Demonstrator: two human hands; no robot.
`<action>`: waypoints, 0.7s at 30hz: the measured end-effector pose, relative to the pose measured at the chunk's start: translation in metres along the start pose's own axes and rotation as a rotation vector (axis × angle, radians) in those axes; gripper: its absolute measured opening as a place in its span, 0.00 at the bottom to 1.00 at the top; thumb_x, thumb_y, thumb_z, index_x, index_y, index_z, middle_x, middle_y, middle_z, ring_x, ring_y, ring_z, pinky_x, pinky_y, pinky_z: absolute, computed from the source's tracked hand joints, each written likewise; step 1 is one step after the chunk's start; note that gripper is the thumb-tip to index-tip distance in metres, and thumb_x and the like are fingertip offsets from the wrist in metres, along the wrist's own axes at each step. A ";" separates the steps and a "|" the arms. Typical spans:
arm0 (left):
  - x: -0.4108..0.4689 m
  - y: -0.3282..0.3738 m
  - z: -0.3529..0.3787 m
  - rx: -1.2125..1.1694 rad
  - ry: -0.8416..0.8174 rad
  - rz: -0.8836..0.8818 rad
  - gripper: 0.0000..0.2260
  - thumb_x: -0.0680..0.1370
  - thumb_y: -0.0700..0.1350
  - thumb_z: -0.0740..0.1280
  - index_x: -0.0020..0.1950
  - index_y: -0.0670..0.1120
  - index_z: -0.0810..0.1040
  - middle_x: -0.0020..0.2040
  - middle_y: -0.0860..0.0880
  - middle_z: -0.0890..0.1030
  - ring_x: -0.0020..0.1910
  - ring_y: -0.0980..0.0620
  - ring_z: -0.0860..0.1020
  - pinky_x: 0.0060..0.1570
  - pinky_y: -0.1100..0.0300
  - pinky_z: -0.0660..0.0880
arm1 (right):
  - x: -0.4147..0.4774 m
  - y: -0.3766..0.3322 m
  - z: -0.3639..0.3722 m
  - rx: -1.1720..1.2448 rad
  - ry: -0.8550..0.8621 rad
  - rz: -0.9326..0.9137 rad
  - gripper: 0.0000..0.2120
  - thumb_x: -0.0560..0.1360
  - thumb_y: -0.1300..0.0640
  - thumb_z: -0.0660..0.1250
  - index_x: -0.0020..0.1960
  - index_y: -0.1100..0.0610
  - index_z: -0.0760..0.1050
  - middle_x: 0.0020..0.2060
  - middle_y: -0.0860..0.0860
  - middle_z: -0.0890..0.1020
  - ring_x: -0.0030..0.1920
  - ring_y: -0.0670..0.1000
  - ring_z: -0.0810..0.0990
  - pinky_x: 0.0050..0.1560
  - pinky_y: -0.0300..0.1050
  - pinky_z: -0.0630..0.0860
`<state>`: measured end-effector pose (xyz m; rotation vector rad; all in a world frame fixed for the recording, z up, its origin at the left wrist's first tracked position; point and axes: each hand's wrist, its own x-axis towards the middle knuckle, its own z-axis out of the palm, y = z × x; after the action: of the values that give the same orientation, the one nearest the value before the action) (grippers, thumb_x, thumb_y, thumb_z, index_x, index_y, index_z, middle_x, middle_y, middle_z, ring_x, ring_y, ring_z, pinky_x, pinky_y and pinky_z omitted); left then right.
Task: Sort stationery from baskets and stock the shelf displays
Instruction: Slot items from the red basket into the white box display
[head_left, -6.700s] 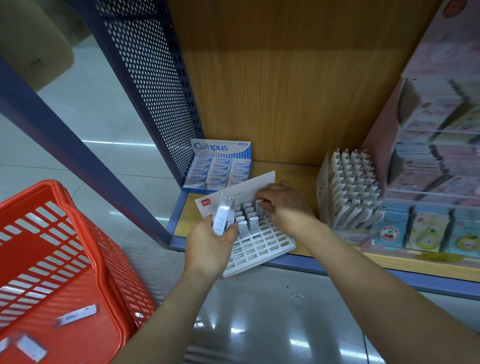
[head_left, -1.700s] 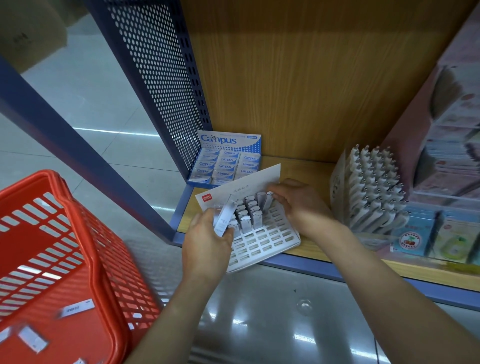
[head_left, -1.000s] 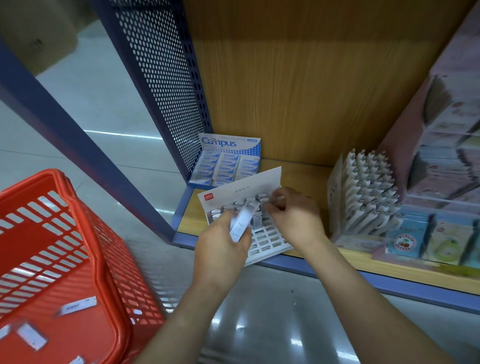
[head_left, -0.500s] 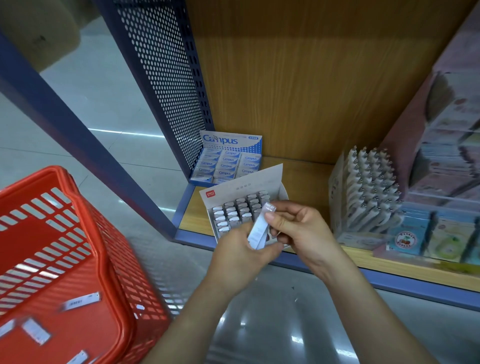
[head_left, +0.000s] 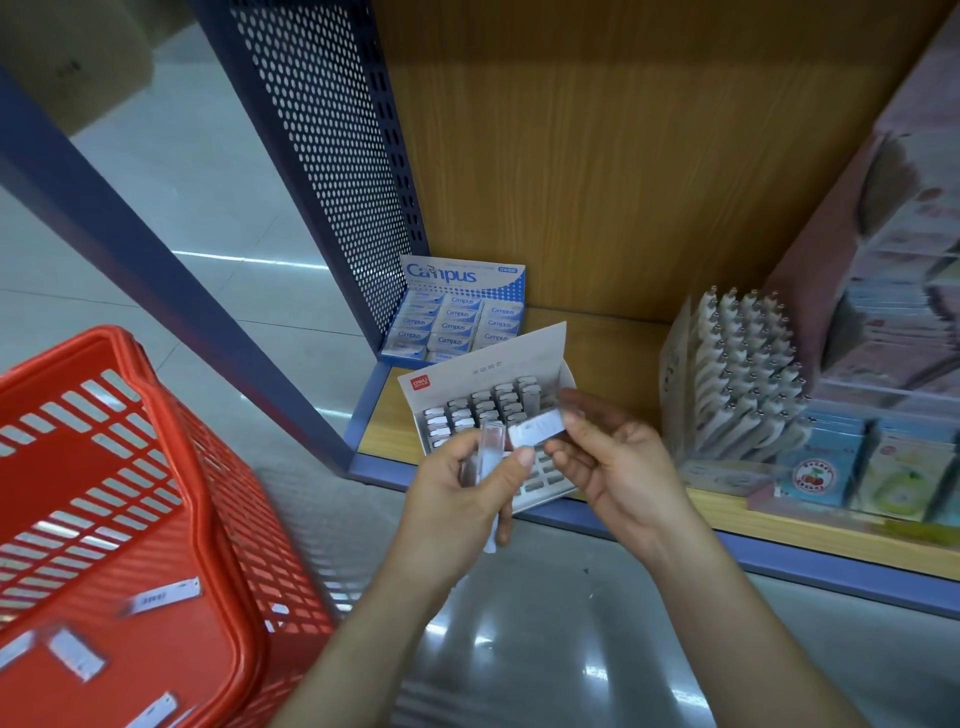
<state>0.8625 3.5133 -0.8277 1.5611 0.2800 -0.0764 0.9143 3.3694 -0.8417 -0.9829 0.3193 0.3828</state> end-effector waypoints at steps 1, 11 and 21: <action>0.000 0.000 0.002 0.032 0.006 0.014 0.07 0.74 0.47 0.72 0.45 0.44 0.79 0.26 0.45 0.72 0.24 0.48 0.68 0.25 0.59 0.68 | -0.001 0.004 -0.001 0.010 -0.019 0.001 0.09 0.77 0.67 0.64 0.56 0.61 0.76 0.33 0.53 0.83 0.30 0.46 0.81 0.34 0.35 0.79; 0.013 0.006 0.000 0.865 0.056 0.231 0.05 0.76 0.50 0.68 0.41 0.52 0.75 0.30 0.54 0.74 0.33 0.54 0.72 0.33 0.60 0.70 | 0.004 0.007 -0.013 -1.186 -0.257 -0.589 0.11 0.70 0.62 0.75 0.51 0.52 0.83 0.39 0.41 0.79 0.39 0.42 0.75 0.40 0.32 0.69; 0.018 0.001 -0.021 0.775 0.301 0.080 0.05 0.78 0.49 0.67 0.49 0.49 0.79 0.37 0.54 0.79 0.38 0.51 0.77 0.36 0.58 0.68 | 0.039 -0.012 -0.025 -1.141 -0.001 -0.410 0.13 0.78 0.63 0.66 0.45 0.45 0.71 0.41 0.51 0.84 0.41 0.47 0.84 0.47 0.53 0.81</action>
<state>0.8774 3.5367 -0.8307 2.3575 0.4572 0.1319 0.9524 3.3489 -0.8622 -2.1176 -0.1540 0.1633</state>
